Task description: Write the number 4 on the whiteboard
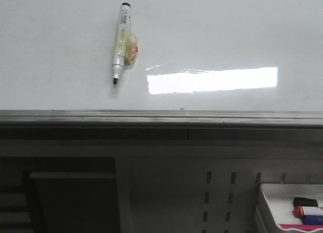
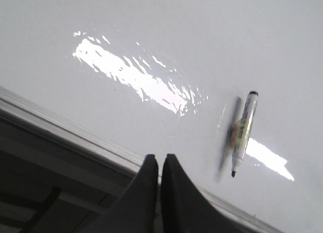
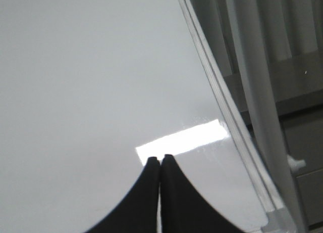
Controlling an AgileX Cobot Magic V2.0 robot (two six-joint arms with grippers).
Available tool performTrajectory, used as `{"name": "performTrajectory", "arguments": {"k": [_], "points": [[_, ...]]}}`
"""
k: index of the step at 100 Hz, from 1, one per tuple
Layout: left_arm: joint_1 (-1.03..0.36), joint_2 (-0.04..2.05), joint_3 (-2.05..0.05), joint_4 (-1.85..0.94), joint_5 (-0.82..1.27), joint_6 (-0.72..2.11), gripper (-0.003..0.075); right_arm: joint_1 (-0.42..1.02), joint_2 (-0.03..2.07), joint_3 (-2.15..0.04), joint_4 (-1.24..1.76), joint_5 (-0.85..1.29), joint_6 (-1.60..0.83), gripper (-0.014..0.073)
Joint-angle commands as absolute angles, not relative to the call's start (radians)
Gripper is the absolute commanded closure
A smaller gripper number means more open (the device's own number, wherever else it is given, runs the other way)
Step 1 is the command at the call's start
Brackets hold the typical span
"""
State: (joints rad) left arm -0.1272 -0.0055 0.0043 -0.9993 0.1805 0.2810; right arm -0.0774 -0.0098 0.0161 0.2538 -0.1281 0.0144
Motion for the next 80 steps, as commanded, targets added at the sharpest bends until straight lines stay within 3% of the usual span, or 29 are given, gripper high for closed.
{"name": "performTrajectory", "arguments": {"k": [1, 29, 54, 59, 66, 74, 80], "points": [[-0.127, -0.029, 0.038, -1.096, 0.119, 0.274, 0.0741, -0.083, -0.026, 0.034, 0.343, -0.170, 0.051, 0.0639], [-0.127, -0.002, -0.042, -0.956, 0.136, 0.302, 0.0741, -0.022, -0.008, -0.130, 0.386, 0.091, 0.028, 0.0641], [-0.129, 0.290, -0.269, -0.623, 0.271, 0.302, 0.0720, 0.163, 0.162, -0.325, 0.382, 0.247, -0.255, 0.0635], [-0.131, 0.368, -0.317, -0.614, 0.306, 0.322, 0.0668, 0.199, 0.213, -0.352, 0.382, 0.258, -0.279, 0.0634], [-0.139, 0.479, -0.384, -0.616, 0.360, 0.389, 0.0531, 0.245, 0.276, -0.384, 0.382, 0.264, -0.282, 0.0594], [-0.157, 0.609, -0.450, -0.644, 0.398, 0.441, 0.0326, 0.288, 0.338, -0.416, 0.382, 0.258, -0.282, 0.0471], [-0.183, 0.688, -0.500, -0.674, 0.405, 0.461, 0.0245, 0.305, 0.384, -0.436, 0.379, 0.243, -0.282, 0.0361]]}}
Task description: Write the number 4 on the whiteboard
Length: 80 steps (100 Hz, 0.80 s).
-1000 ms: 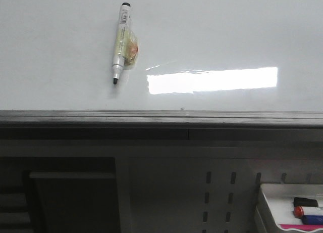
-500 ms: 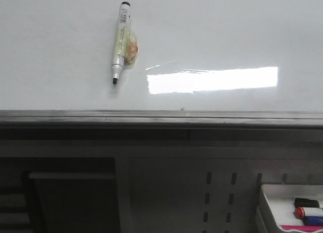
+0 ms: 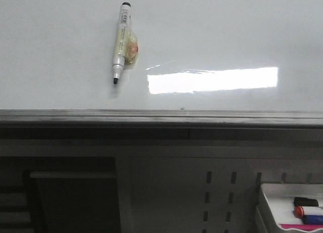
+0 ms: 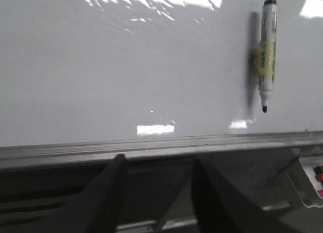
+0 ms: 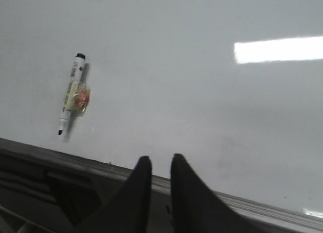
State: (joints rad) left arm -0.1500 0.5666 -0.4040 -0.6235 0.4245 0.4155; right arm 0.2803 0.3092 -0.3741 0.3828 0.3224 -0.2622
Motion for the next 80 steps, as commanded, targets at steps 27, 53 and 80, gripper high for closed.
{"name": "performTrajectory", "arguments": {"k": [27, 53, 80], "points": [[-0.396, 1.017, -0.678, -0.736, 0.327, 0.548, 0.0335, 0.319, 0.499, -0.459, 0.377, 0.148, -0.282, 0.0167], [-0.569, 1.251, -0.787, -0.739, 0.088, 0.548, 0.0335, 0.319, 0.509, -0.459, 0.377, 0.137, -0.282, 0.0167], [-0.587, 1.416, -0.874, -0.823, 0.062, 0.546, 0.0335, 0.319, 0.509, -0.459, 0.377, 0.135, -0.282, 0.0167]]}}
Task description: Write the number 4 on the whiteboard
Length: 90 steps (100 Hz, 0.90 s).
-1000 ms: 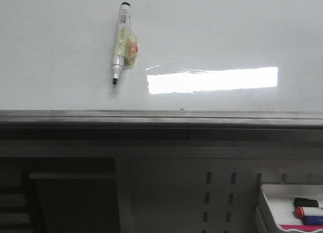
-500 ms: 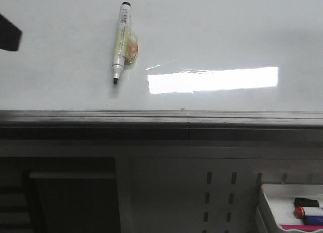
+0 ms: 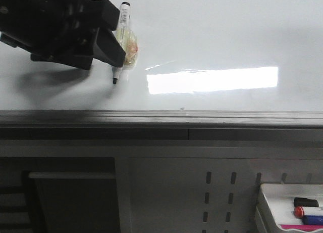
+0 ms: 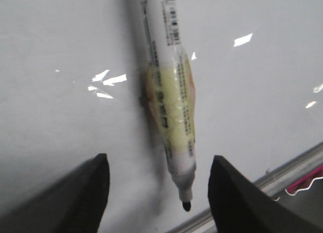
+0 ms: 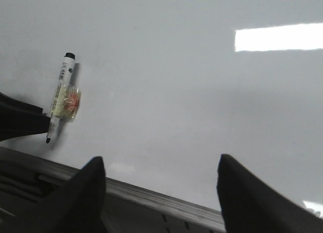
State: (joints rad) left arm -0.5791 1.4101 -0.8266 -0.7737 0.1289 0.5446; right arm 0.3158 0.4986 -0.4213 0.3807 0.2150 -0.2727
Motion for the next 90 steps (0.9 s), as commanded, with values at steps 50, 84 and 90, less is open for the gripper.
{"name": "performTrajectory", "arguments": {"k": [50, 84, 90], "points": [[-0.587, 1.458, -0.889, -0.820, 0.093, 0.565, 0.0741, 0.319, 0.513, -0.459, 0.377, 0.150, -0.282, 0.0168], [-0.605, 1.277, -0.889, -0.396, 0.462, 0.702, 0.0741, 0.500, 0.582, -0.459, 0.377, 0.221, -0.458, 0.0202], [-0.605, 1.249, -0.887, -0.405, 0.565, 0.836, 0.0741, 0.551, 0.600, -0.459, 0.377, 0.214, -0.493, 0.0202]]}}
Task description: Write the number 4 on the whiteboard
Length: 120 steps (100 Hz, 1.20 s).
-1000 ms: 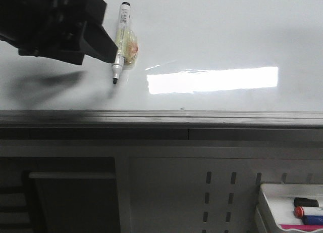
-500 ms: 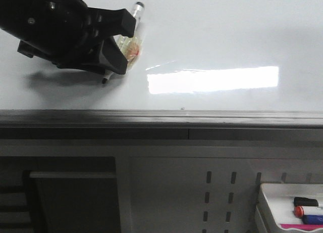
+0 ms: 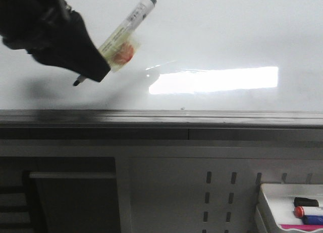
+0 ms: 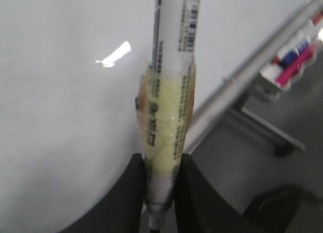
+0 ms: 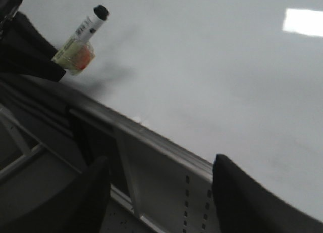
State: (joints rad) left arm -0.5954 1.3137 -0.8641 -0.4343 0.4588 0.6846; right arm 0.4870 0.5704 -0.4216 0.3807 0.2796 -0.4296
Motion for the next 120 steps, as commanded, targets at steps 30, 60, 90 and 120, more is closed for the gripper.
{"name": "performTrajectory", "arguments": {"k": [30, 60, 90, 120], "points": [[-0.629, 1.199, -0.868, -0.614, 0.761, 1.199, 0.0741, 0.816, 0.765, -0.497, 0.377, 0.130, -0.513, 0.0201], [-0.772, 1.199, -0.864, -0.642, 0.665, 1.292, 0.0741, 0.934, 0.919, -0.626, 0.377, 0.130, -0.513, 0.0201], [-0.813, 1.199, -0.864, -0.642, 0.645, 1.293, 0.0741, 0.944, 0.973, -0.639, 0.377, 0.130, -0.513, 0.0326], [-0.813, 1.199, -0.864, -0.642, 0.634, 1.293, 0.0741, 0.944, 0.999, -0.639, 0.377, 0.159, -0.513, 0.0624]]}}
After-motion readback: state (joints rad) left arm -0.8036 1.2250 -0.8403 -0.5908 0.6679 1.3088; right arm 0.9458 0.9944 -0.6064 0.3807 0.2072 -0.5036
